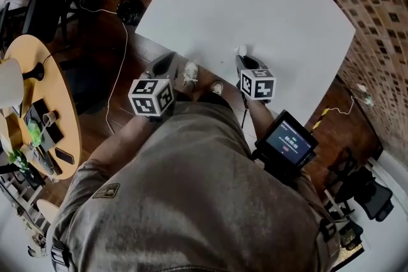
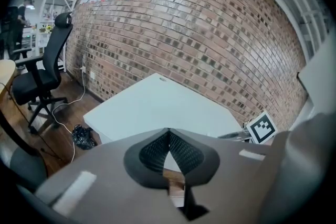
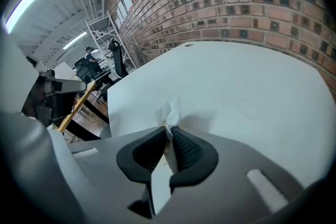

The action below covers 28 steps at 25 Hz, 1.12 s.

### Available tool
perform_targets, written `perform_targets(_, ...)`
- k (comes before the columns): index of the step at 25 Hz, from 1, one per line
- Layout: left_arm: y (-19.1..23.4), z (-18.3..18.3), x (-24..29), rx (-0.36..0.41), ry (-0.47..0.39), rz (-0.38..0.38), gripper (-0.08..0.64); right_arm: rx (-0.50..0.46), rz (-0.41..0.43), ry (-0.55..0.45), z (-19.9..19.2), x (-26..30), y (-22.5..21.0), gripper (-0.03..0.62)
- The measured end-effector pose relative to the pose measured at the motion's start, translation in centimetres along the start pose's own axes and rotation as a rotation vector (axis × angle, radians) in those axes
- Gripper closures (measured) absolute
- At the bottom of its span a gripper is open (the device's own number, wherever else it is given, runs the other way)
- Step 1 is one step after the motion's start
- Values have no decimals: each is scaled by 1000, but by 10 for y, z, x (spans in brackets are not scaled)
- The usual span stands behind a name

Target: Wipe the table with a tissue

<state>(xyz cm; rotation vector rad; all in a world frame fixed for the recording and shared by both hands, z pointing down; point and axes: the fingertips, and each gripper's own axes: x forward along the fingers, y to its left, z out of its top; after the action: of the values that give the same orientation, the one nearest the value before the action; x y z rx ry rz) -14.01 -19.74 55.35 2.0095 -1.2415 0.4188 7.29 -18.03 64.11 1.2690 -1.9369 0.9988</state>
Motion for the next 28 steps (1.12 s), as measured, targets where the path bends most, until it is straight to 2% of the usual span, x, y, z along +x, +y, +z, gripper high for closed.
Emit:
perform_targets(10,14,8,-3,15,5,-3,558,-41,65,13,-1,13,48,546)
perform_targets(19,9,3,-11,30,5,1,558,-85,150,24,-18,15,87,546)
perform_targets(23,2,-1,-13,40,11,-9,558,-66,146,10,-20,12,83,546)
perform_targets(28,-11,-3,-7,61,25,-37,558,-21,93,-14,-21,2,56,546)
